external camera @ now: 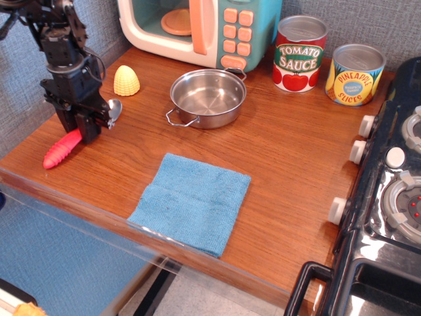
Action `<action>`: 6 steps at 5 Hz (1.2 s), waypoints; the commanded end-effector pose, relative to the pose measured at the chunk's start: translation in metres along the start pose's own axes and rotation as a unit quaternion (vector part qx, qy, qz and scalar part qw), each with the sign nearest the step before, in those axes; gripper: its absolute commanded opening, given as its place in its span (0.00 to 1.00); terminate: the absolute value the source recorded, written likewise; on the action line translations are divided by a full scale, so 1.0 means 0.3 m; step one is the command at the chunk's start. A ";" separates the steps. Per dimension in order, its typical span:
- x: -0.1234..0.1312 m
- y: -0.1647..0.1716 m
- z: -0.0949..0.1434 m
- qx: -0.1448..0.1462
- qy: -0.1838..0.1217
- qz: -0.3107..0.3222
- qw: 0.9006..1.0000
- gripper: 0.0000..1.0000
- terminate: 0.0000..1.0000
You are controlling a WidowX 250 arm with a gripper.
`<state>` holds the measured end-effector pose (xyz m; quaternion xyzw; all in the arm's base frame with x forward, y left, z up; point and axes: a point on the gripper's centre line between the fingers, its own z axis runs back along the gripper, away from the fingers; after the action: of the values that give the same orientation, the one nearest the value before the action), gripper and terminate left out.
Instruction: Move the scoop to the far left in front of the pepper
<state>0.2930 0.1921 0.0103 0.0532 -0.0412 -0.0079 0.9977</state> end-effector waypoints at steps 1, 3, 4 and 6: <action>0.006 0.038 0.058 -0.009 -0.017 0.000 1.000 1.00 0.00; 0.017 0.020 0.201 -0.022 -0.052 -0.020 0.998 1.00 0.00; -0.001 -0.045 0.338 -0.028 -0.056 -0.010 0.998 1.00 0.00; -0.028 -0.121 0.360 -0.022 -0.031 -0.004 0.999 1.00 0.00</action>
<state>0.2721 0.1450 0.0891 0.0159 -0.0457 -0.0128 0.9987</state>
